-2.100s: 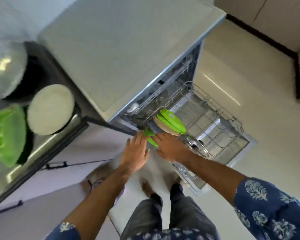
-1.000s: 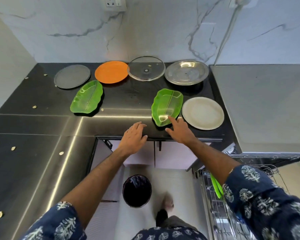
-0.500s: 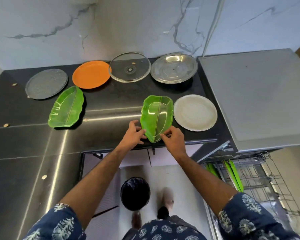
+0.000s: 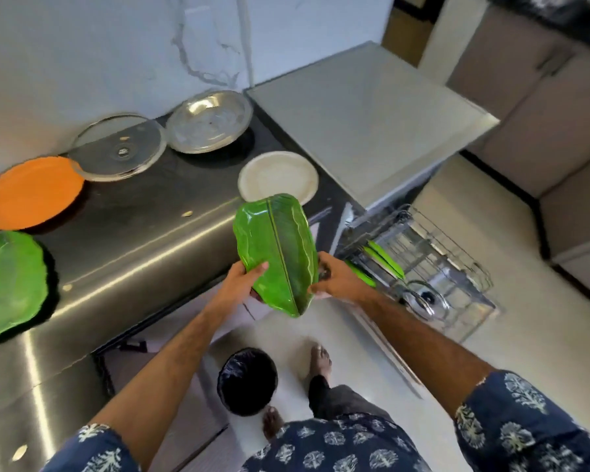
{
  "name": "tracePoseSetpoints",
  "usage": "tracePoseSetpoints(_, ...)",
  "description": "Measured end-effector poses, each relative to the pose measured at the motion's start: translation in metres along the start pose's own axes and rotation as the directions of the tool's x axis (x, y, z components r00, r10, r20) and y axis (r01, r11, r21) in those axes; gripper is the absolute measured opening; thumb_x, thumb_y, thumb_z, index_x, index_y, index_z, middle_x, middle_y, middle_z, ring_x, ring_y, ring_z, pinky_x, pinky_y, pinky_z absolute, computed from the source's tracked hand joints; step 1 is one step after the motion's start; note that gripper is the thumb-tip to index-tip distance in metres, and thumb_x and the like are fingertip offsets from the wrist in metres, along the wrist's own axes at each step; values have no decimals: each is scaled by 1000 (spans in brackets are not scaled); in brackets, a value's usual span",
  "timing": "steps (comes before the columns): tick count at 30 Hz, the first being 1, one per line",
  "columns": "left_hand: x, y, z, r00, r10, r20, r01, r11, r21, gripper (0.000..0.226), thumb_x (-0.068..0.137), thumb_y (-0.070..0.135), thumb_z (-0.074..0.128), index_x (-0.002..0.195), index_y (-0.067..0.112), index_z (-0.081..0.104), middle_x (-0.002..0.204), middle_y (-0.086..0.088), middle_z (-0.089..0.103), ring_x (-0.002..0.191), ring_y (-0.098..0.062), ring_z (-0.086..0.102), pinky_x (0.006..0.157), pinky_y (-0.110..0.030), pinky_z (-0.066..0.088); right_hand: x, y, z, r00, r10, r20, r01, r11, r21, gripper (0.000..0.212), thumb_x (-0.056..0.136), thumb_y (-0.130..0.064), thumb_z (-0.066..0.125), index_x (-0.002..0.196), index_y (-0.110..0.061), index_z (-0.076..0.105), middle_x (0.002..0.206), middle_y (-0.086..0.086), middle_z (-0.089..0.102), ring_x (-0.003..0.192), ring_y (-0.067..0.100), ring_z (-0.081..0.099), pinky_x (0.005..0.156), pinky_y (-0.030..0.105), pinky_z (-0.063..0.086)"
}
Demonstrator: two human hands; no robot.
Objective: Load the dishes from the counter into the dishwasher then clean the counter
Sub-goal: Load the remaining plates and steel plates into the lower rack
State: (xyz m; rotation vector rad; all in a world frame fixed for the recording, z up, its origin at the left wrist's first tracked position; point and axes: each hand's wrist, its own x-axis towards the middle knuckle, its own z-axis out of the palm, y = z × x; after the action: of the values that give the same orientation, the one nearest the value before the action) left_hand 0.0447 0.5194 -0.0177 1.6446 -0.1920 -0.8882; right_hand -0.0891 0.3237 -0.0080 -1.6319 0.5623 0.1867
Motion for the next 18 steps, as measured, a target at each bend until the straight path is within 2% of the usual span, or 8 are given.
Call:
tracePoseSetpoints(3,12,-9,57,968,-8,250,-29,989,144,16,92,20,68,107,14,69,94,-1,77,85,-21,72,75,-39,60,-41,29,-37,983,140,-119,-108,965,239,47,87,10,62,126,-16,54,111,6,69,90,21,67,74,35,59)
tracePoseSetpoints(5,18,-10,91,919,-61,389,-49,962,267,25,89,31,68,108,14,69,91,-2,77,79,-22,74,68,-43,61,-58,52,-56,957,215,-193,-115,897,427,41,89,11,55,124,-10,58,112,11,71,91,26,69,77,38,59)
tracePoseSetpoints(8,32,-10,147,851,-168,498,-105,874,474,37,95,40,64,123,17,58,99,-6,74,69,-22,73,50,-34,57,-90,77,-88,906,319,-280,-83,781,619,31,92,11,49,111,-10,61,87,3,76,72,16,72,66,32,61)
tracePoseSetpoints(9,37,-10,163,834,-196,516,-118,850,514,35,98,39,59,127,21,52,105,-4,71,69,-19,72,47,-30,54,-98,85,-100,889,342,-304,-75,765,640,29,94,10,47,109,-10,60,85,4,75,70,16,72,64,31,61)
tracePoseSetpoints(11,49,-9,202,802,-239,548,-145,811,566,32,102,38,51,130,24,45,114,0,67,73,-19,72,48,-26,50,-113,103,-127,849,381,-365,-52,748,662,28,95,6,47,116,-8,58,94,10,75,81,23,73,75,38,62)
tracePoseSetpoints(14,74,-13,265,780,-291,554,-187,736,650,28,104,37,47,125,19,47,104,-1,68,77,-16,69,55,-23,47,-127,136,-181,778,439,-449,-113,802,587,32,93,2,51,123,-8,58,109,19,71,100,36,69,90,54,56)
tracePoseSetpoints(17,106,-23,317,779,-273,565,-281,653,703,14,102,32,51,109,22,56,98,-7,68,82,-16,62,65,-25,46,-118,173,-241,734,486,-475,-228,835,501,35,88,2,51,115,-19,58,94,9,71,80,19,71,72,41,61)
tracePoseSetpoints(18,123,-32,335,777,-273,568,-323,602,731,12,101,31,52,106,23,59,99,-5,67,87,-17,62,71,-28,46,-107,190,-265,736,481,-476,-262,851,455,35,84,-3,52,111,-25,59,93,8,71,79,19,71,74,43,61)
